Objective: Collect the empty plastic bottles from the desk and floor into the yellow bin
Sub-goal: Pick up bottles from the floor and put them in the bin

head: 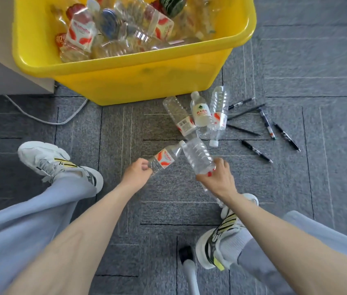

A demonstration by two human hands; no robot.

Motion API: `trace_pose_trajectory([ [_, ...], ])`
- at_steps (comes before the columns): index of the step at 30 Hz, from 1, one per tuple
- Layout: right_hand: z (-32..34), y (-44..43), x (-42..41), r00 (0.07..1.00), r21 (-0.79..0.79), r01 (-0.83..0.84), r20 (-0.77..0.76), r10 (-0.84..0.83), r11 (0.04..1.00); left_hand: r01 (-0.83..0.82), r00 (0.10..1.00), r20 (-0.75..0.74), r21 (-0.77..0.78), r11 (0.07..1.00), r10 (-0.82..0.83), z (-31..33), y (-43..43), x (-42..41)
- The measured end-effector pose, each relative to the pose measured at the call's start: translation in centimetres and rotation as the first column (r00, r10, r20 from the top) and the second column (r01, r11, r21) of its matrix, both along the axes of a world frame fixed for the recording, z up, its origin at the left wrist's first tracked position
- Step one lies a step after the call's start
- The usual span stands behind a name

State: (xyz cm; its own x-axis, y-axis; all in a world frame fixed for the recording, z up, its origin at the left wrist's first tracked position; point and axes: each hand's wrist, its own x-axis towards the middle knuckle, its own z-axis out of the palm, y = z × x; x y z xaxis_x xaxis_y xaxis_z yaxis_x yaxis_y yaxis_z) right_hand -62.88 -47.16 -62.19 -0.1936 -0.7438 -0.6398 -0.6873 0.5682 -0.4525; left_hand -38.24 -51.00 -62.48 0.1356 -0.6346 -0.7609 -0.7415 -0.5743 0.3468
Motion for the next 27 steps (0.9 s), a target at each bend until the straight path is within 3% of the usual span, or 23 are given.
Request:
trace_pose_trajectory([
  [5, 3.3, -0.6, -0.9, 0.976, -0.013, 0.181, 0.125, -0.178, 0.983, 0.118, 0.99, 0.088, -0.093, 0.989, -0.11, -1.4, -0.9, -1.9],
  [10, 4.2, -1.4, -1.8, 0.901, 0.043, 0.374, 0.217, -0.374, 0.926, 0.364, 0.902, 0.247, 0.006, 0.931, -0.354, -4.7, -2.0, -3.5],
  [13, 4.3, -1.6, -2.3, 0.873, 0.061, 0.414, 0.257, -0.415, 0.908, 0.286, 0.933, 0.226, 0.008, 0.958, -0.28, -6.6, -2.3, -4.6],
  [17, 4.2, -1.7, -2.4, 0.861, 0.073, 0.427, 0.272, -0.43, 0.901, 0.148, 0.979, 0.158, -0.106, 0.983, -0.13, -6.5, -2.1, -5.2],
  [21, 4.6, -2.2, -1.1, 0.816, 0.105, 0.493, 0.287, -0.501, 0.864, -0.092, 0.995, 0.039, -0.058, 0.994, 0.094, -2.4, -1.8, -4.9],
  [27, 7.8, -2.5, 2.8, 0.774, 0.155, 0.5, 0.361, -0.52, 0.852, -0.331, 0.931, -0.165, -0.001, 0.944, 0.326, 5.5, -0.4, -1.6],
])
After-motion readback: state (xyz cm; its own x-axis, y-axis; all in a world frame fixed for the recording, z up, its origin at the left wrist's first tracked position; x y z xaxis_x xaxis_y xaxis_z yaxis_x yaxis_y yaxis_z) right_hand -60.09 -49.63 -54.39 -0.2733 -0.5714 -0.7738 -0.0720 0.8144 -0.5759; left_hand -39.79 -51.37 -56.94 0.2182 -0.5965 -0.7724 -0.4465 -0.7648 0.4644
